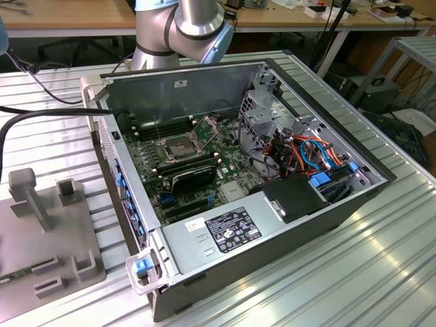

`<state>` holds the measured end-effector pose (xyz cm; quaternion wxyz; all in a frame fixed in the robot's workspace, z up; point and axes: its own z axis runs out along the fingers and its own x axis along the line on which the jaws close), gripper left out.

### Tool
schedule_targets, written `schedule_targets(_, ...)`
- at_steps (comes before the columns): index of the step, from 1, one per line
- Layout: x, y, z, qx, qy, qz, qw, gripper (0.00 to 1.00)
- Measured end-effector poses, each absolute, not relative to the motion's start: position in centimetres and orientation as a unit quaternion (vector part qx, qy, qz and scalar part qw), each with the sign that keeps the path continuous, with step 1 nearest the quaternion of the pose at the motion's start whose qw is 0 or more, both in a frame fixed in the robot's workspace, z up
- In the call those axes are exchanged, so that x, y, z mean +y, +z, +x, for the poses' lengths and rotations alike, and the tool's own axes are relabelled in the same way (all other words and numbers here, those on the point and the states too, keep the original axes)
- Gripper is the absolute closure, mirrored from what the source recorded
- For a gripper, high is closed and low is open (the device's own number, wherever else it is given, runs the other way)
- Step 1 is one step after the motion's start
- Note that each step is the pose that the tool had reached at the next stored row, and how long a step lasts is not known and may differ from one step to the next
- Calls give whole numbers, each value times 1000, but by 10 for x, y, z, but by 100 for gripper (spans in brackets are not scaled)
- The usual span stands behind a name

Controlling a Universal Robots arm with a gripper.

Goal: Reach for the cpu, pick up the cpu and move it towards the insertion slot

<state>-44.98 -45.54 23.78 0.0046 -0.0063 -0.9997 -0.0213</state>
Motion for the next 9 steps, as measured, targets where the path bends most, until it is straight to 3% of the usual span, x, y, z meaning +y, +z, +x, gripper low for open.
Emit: schedule_targets(9, -455, 233, -448, -1000, -21, -6, 6, 32)
